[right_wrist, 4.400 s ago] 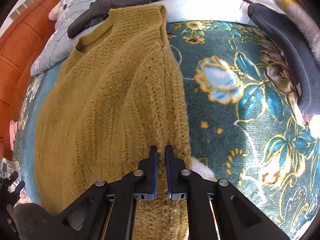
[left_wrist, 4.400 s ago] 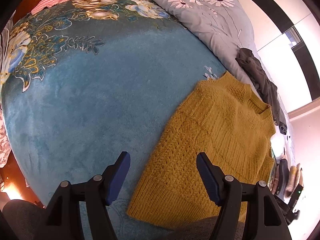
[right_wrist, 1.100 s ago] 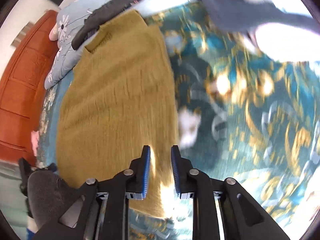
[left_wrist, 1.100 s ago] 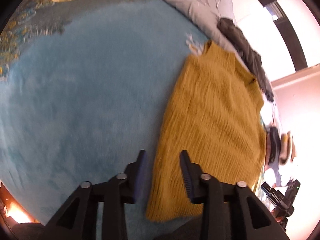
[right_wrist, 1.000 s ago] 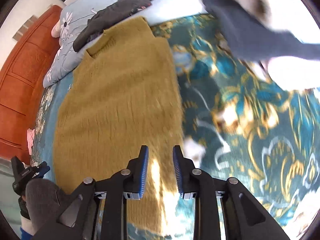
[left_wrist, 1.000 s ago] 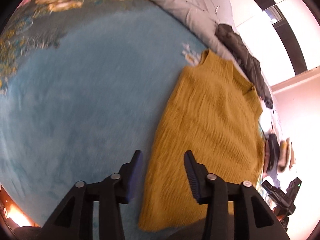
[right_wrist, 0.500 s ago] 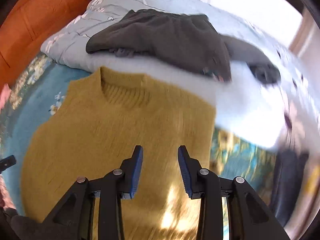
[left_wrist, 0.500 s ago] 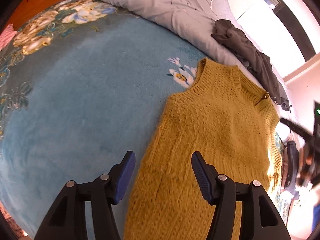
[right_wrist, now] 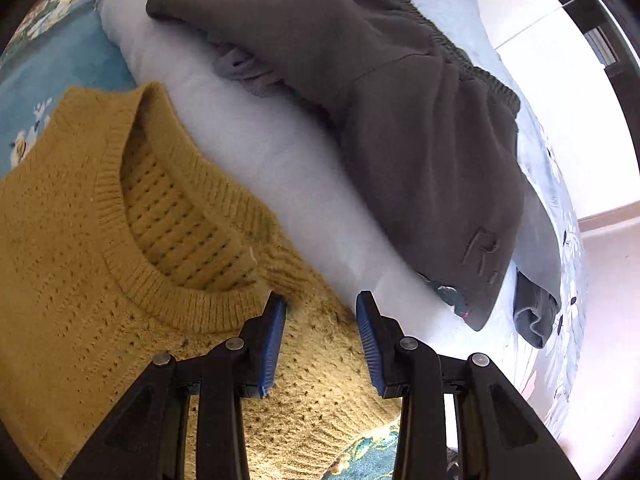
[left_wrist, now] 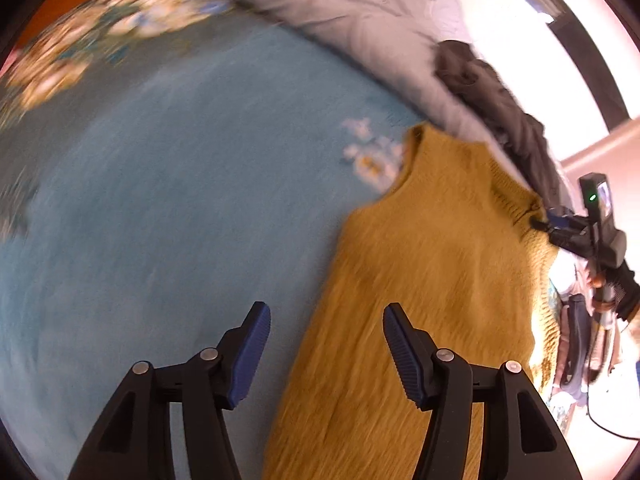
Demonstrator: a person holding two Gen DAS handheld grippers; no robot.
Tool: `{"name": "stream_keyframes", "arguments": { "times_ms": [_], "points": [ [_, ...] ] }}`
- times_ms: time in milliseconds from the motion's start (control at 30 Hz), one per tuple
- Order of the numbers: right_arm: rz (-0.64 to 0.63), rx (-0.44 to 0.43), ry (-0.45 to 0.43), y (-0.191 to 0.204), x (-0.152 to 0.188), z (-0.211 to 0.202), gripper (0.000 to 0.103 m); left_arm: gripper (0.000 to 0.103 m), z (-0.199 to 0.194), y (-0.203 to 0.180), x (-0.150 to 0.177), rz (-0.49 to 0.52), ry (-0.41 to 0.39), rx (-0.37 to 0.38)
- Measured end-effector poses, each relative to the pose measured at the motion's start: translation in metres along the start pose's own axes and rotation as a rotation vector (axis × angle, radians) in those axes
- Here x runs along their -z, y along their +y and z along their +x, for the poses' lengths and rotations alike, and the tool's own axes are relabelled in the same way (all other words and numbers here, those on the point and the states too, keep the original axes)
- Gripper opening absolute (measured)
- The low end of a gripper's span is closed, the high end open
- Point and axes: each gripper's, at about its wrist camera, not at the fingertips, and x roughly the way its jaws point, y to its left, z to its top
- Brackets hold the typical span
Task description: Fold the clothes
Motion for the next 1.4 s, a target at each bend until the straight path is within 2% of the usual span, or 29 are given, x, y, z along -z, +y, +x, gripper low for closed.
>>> {"name": "stream_keyframes", "arguments": {
  "times_ms": [167,200,233,267,400,567,700,900,933,967,1033,1100,1267,1400],
  "points": [
    [-0.055,0.001,0.026,0.009,0.002,0.006,0.036,0.063,0.035,-0.043,-0.064,0.13,-0.005,0.019],
    [-0.067,0.001,0.033,0.011,0.004,0.006,0.034,0.063,0.044,-0.051,-0.076,0.145,-0.002,0.022],
    [-0.083,0.006,0.042,0.014,0.005,0.007,0.021,0.063,0.053,-0.058,-0.087,0.154,0.004,0.033],
    [-0.09,0.003,0.054,0.015,0.007,0.007,0.013,0.063,0.063,-0.064,-0.097,0.154,0.012,0.047],
    [-0.08,-0.041,0.05,0.015,0.013,-0.001,0.013,0.063,0.092,-0.078,-0.126,0.128,0.025,0.102],
    [-0.068,-0.073,0.027,0.013,0.021,-0.013,0.013,0.062,0.119,-0.091,-0.146,0.1,0.06,0.21],
    [-0.047,-0.097,0.017,0.008,0.024,-0.017,0.013,0.061,0.136,-0.092,-0.157,0.089,0.075,0.165],
    [-0.025,-0.112,0.017,0.001,0.024,-0.02,0.013,0.061,0.146,-0.091,-0.159,0.031,0.088,0.219],
    [-0.022,-0.114,0.017,0.0,0.024,-0.021,0.013,0.055,0.148,-0.093,-0.159,0.037,0.09,0.203],
    [-0.019,-0.117,0.016,0.0,0.024,-0.021,0.013,0.032,0.149,-0.094,-0.158,0.043,0.092,0.188],
    [-0.014,-0.122,0.015,-0.001,0.024,-0.023,0.013,0.008,0.145,-0.094,-0.156,0.032,0.076,0.205],
    [-0.009,-0.124,0.016,-0.002,0.026,-0.026,0.013,0.005,0.136,-0.094,-0.154,0.015,0.05,0.242],
    [0.02,-0.123,-0.003,-0.006,0.036,-0.04,0.013,0.005,0.096,-0.108,-0.14,0.093,-0.013,0.28],
    [0.055,-0.135,-0.05,-0.01,0.048,-0.066,0.012,0.005,0.051,-0.115,-0.12,0.149,-0.064,0.318]
  ]
}}
